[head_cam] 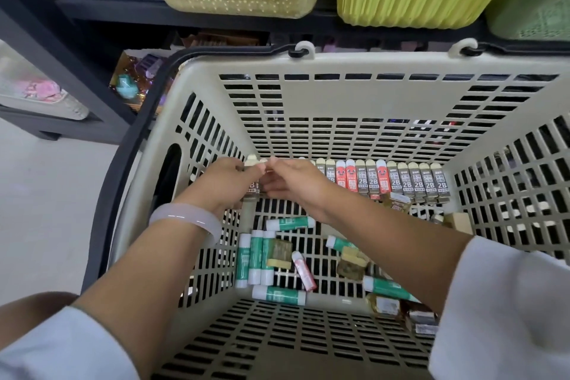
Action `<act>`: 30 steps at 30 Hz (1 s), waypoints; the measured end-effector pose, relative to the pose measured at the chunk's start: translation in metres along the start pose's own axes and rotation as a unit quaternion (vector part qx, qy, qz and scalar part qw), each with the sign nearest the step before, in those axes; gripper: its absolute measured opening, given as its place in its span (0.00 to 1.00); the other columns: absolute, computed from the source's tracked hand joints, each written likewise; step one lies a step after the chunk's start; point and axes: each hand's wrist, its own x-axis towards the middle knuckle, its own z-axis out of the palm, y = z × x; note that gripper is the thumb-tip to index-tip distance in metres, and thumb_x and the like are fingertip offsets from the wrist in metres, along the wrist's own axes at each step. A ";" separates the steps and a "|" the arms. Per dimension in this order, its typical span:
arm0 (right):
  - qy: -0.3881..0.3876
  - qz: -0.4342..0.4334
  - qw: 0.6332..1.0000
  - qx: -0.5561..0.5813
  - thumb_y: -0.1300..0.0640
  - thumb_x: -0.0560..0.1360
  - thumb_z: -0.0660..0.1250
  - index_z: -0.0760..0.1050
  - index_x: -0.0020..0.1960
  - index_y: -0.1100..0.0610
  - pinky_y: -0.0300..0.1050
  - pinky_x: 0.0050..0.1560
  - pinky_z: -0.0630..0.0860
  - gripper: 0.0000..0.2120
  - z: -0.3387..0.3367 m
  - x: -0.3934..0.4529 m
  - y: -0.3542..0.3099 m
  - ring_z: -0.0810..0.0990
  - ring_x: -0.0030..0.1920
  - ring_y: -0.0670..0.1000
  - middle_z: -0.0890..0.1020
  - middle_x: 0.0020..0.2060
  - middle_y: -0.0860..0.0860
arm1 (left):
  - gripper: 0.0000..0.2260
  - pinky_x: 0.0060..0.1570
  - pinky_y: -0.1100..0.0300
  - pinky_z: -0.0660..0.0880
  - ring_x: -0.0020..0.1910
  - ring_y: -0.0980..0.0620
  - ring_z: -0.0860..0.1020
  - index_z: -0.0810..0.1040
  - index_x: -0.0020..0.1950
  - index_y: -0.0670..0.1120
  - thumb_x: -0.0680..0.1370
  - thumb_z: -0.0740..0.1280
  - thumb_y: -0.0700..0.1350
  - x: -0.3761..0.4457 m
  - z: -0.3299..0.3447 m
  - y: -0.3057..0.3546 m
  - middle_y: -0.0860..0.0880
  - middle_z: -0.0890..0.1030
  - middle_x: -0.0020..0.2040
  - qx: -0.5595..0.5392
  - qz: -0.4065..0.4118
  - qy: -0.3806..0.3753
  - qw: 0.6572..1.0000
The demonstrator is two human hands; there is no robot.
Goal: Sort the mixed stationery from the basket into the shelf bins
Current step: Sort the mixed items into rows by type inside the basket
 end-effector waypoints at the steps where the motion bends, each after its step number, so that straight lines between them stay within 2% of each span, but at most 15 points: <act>1: -0.029 -0.001 0.999 0.013 0.55 0.79 0.59 0.76 0.54 0.57 0.39 0.49 0.79 0.10 -0.001 -0.004 0.002 0.81 0.44 0.48 0.81 0.44 0.53 | 0.15 0.35 0.60 0.74 0.35 0.52 0.75 0.74 0.55 0.39 0.79 0.61 0.51 0.000 0.001 0.001 0.46 0.78 0.41 -0.020 0.000 0.006 1.000; 3: -0.053 -0.008 0.998 0.030 0.59 0.78 0.61 0.74 0.60 0.59 0.36 0.45 0.79 0.11 0.002 -0.009 0.005 0.81 0.42 0.46 0.81 0.44 0.52 | 0.16 0.30 0.63 0.72 0.33 0.53 0.73 0.74 0.56 0.39 0.79 0.61 0.51 0.000 0.003 0.001 0.46 0.78 0.41 -0.040 0.002 0.024 0.999; 5: -0.044 -0.018 0.998 0.033 0.62 0.77 0.63 0.71 0.63 0.60 0.35 0.41 0.78 0.15 0.007 -0.010 0.007 0.80 0.40 0.46 0.80 0.42 0.52 | 0.15 0.31 0.63 0.71 0.34 0.53 0.73 0.74 0.56 0.40 0.79 0.62 0.51 0.001 0.004 -0.003 0.44 0.78 0.46 -0.025 0.018 0.032 0.999; 8: 0.040 -0.025 0.999 -0.007 0.61 0.75 0.66 0.71 0.56 0.58 0.40 0.44 0.78 0.10 0.011 -0.005 0.009 0.80 0.41 0.47 0.80 0.41 0.52 | 0.11 0.37 0.59 0.73 0.39 0.51 0.74 0.75 0.49 0.44 0.78 0.63 0.51 0.003 0.008 -0.010 0.45 0.78 0.44 0.063 0.046 0.050 0.996; 10: 0.130 -0.030 0.990 -0.043 0.60 0.74 0.67 0.71 0.49 0.56 0.42 0.47 0.77 0.06 0.010 0.003 0.010 0.79 0.44 0.49 0.80 0.43 0.52 | 0.08 0.33 0.61 0.71 0.36 0.53 0.74 0.75 0.45 0.45 0.77 0.65 0.50 0.005 0.010 -0.015 0.50 0.76 0.38 0.106 0.041 0.055 0.992; 11: 0.165 -0.035 0.983 -0.067 0.59 0.75 0.67 0.72 0.47 0.56 0.41 0.44 0.75 0.04 0.010 0.008 0.010 0.78 0.44 0.49 0.79 0.42 0.50 | 0.08 0.30 0.62 0.68 0.33 0.54 0.73 0.75 0.42 0.46 0.77 0.66 0.49 0.005 0.012 -0.017 0.51 0.75 0.35 0.114 0.035 0.044 0.992; 13: 0.201 -0.051 0.970 -0.126 0.58 0.75 0.66 0.72 0.44 0.55 0.39 0.40 0.73 0.04 0.013 0.016 0.009 0.76 0.41 0.47 0.76 0.37 0.46 | 0.08 0.29 0.64 0.66 0.33 0.56 0.72 0.74 0.38 0.48 0.77 0.66 0.46 0.006 0.017 -0.022 0.52 0.75 0.35 0.122 0.032 0.005 0.992; 15: 0.210 -0.067 0.959 -0.176 0.60 0.75 0.66 0.73 0.44 0.55 0.39 0.41 0.72 0.02 0.018 0.022 0.008 0.75 0.41 0.47 0.76 0.37 0.46 | 0.02 0.33 0.65 0.68 0.37 0.55 0.75 0.77 0.48 0.46 0.77 0.64 0.43 0.006 0.021 -0.025 0.52 0.76 0.41 0.140 0.040 -0.031 0.989; 17: 0.211 -0.074 0.950 -0.217 0.64 0.75 0.64 0.77 0.47 0.59 0.37 0.43 0.71 0.04 0.023 0.024 0.008 0.75 0.42 0.47 0.80 0.43 0.52 | 0.11 0.40 0.64 0.68 0.43 0.54 0.74 0.74 0.60 0.46 0.78 0.63 0.42 0.007 0.021 -0.025 0.53 0.74 0.47 0.168 0.052 -0.048 0.983; 19: 0.199 -0.076 0.947 -0.239 0.65 0.76 0.62 0.79 0.51 0.62 0.37 0.43 0.72 0.09 0.021 0.023 0.008 0.76 0.43 0.48 0.82 0.50 0.55 | 0.14 0.39 0.65 0.68 0.43 0.54 0.73 0.73 0.63 0.46 0.78 0.63 0.41 0.009 0.021 -0.026 0.52 0.73 0.48 0.179 0.058 -0.050 0.981; 22: 0.149 -0.078 0.956 -0.241 0.66 0.78 0.57 0.76 0.60 0.62 0.42 0.44 0.78 0.15 0.011 0.014 0.008 0.80 0.44 0.54 0.80 0.56 0.57 | 0.10 0.29 0.68 0.65 0.37 0.55 0.73 0.74 0.59 0.45 0.78 0.62 0.40 0.009 0.021 -0.025 0.52 0.74 0.43 0.168 0.052 -0.038 0.984; 24: 0.133 -0.075 0.961 -0.230 0.66 0.78 0.56 0.75 0.61 0.61 0.46 0.42 0.79 0.15 0.005 0.006 0.009 0.81 0.42 0.57 0.82 0.49 0.56 | 0.06 0.30 0.67 0.66 0.37 0.54 0.73 0.74 0.54 0.45 0.78 0.62 0.41 0.010 0.021 -0.024 0.51 0.74 0.41 0.137 0.052 -0.013 0.989; 27: 0.053 -0.059 0.984 -0.162 0.62 0.78 0.59 0.76 0.57 0.60 0.41 0.40 0.80 0.11 -0.001 -0.006 0.008 0.80 0.40 0.52 0.80 0.41 0.54 | 0.04 0.40 0.58 0.74 0.37 0.52 0.72 0.71 0.47 0.44 0.80 0.59 0.41 0.011 0.020 -0.019 0.47 0.74 0.42 0.043 0.022 0.015 0.999; 28: 0.013 -0.051 0.989 -0.135 0.60 0.78 0.60 0.77 0.56 0.59 0.38 0.41 0.79 0.10 -0.003 -0.010 0.007 0.79 0.40 0.50 0.79 0.41 0.53 | 0.04 0.42 0.57 0.75 0.36 0.52 0.72 0.71 0.47 0.44 0.80 0.58 0.41 0.011 0.020 -0.018 0.46 0.74 0.42 0.011 0.007 0.014 1.000; 30: -0.035 -0.042 0.994 -0.098 0.59 0.78 0.61 0.76 0.57 0.56 0.37 0.42 0.78 0.09 -0.007 -0.014 0.006 0.78 0.40 0.47 0.79 0.42 0.51 | 0.03 0.38 0.60 0.75 0.35 0.53 0.71 0.70 0.52 0.44 0.80 0.58 0.41 0.009 0.020 -0.015 0.47 0.73 0.41 -0.026 -0.006 0.005 1.000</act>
